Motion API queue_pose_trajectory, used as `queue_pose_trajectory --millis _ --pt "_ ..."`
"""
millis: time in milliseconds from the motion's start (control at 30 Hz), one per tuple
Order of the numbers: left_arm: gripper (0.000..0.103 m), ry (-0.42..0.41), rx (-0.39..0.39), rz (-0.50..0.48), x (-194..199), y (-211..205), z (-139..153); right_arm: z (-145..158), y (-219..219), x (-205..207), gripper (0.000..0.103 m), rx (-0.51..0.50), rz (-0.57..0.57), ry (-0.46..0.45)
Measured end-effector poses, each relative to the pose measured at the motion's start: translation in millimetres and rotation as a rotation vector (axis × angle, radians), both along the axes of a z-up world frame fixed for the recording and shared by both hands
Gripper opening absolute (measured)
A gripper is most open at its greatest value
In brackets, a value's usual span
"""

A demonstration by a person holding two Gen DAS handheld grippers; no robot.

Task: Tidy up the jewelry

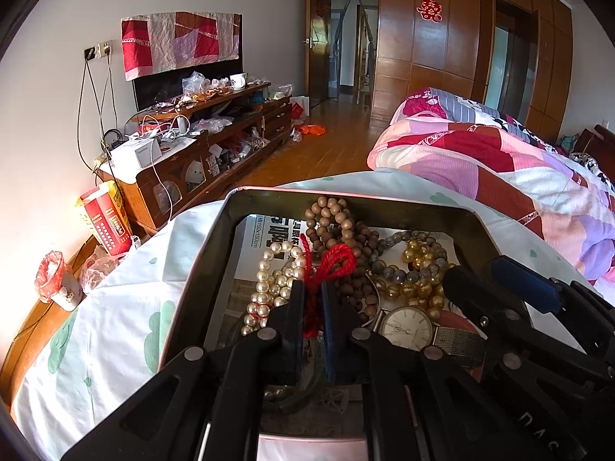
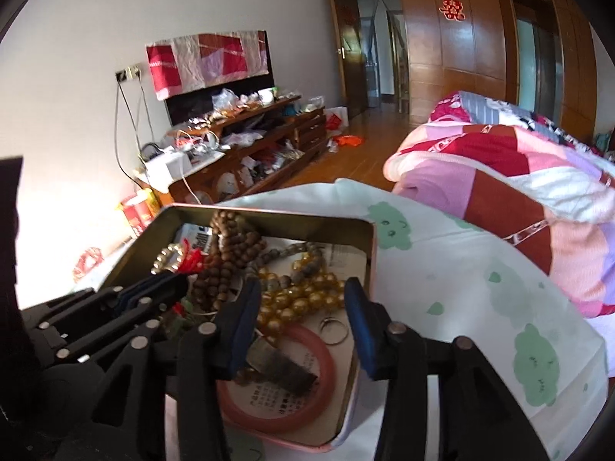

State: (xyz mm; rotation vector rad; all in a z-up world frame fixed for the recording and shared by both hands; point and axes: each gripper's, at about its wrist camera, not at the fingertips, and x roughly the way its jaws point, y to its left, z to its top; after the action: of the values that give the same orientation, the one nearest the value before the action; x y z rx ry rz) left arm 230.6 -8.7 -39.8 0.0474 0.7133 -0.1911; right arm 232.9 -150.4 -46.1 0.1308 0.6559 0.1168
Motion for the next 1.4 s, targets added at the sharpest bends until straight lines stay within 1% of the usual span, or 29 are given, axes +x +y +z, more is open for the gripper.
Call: queue_pose_trajectory --millis 167,233,267,300,333,367,400,433,467,500,567,667,733,800,867,933,1000,1100,1167,1267,1400 --pt "0.012 0.001 0.023 0.005 -1.4 -4.7 0.5 1.2 -0.5 -0.7 0.048 0.003 -0.01 -0.014" --pt "0.016 0.006 0.016 0.002 -1.5 -5.0 1.9 1.8 -1.9 -1.6 0.048 0.01 -0.013 -0.019" --pt "0.023 0.0 0.006 0.004 -2.1 -3.7 3.3 2.4 -2.9 -2.5 0.048 0.016 -0.018 -0.025" --pt "0.033 -0.008 -0.001 0.015 -2.7 -1.5 5.1 3.4 -3.7 -5.0 0.049 0.023 -0.024 -0.035" --pt "0.038 -0.015 -0.006 0.024 -3.4 -0.4 6.6 4.9 -5.9 -6.8 0.051 0.034 -0.033 -0.048" --pt "0.051 -0.024 -0.015 0.035 -3.5 2.3 8.5 5.5 -7.9 -7.8 0.059 0.038 -0.042 -0.054" --pt "0.063 -0.034 -0.031 0.048 -3.7 6.2 10.5 6.2 -11.1 -8.5 0.062 0.045 -0.062 -0.06" --pt "0.068 -0.04 -0.047 0.057 -4.1 8.3 12.0 6.6 -15.0 -8.7 0.067 0.059 -0.077 -0.067" --pt "0.073 -0.044 -0.065 0.064 -4.3 10.8 14.0 6.5 -16.9 -9.0 0.069 0.077 -0.083 -0.068" --pt "0.075 -0.048 -0.07 0.068 -4.6 12.1 15.2 6.3 -20.3 -9.0 0.069 0.101 -0.089 -0.068" --pt "0.077 -0.054 -0.058 0.073 -5.0 9.2 15.8 6.8 -23.6 -9.5 0.071 0.126 -0.092 -0.074" --pt "0.077 -0.065 -0.016 0.096 -4.6 6.2 15.0 9.6 -19.8 -11.1 0.071 0.093 -0.1 -0.093" --pt "0.077 -0.079 0.003 0.114 -5.4 6.6 15.1 11.0 -16.6 -12.4 0.074 0.073 -0.104 -0.11" --pt "0.078 -0.086 -0.004 0.119 -5.8 7.9 14.5 11.6 -16.8 -14.1 0.082 0.069 -0.118 -0.123" --pt "0.078 -0.084 -0.019 0.113 -5.7 8.5 14.0 13.3 -20.0 -17.7 0.094 0.073 -0.144 -0.147" --pt "0.078 -0.102 -0.016 0.114 -7.6 6.9 13.9 15.5 -22.3 -21.8 0.098 0.076 -0.166 -0.181" --pt "0.078 -0.144 0.02 0.126 -11.5 4.1 14.5 16.5 -21.1 -23.2 0.099 0.063 -0.181 -0.202" --pt "0.078 -0.181 0.071 0.149 -17.3 2.5 14.3 17.2 -18.4 -19.1 0.099 0.034 -0.194 -0.19" --pt "0.078 -0.187 0.071 0.156 -20.4 5.1 15.3 17.1 -18.8 -18.4 0.099 0.027 -0.198 -0.19" --pt "0.078 -0.197 0.051 0.186 -29.1 12.3 17.0 18.5 -18.3 -22.9 0.099 0.015 -0.201 -0.213" --pt "0.078 -0.218 0.023 0.214 -46.2 18.8 19.5 24.1 -12.8 -38.4 0.099 -0.02 -0.212 -0.289"
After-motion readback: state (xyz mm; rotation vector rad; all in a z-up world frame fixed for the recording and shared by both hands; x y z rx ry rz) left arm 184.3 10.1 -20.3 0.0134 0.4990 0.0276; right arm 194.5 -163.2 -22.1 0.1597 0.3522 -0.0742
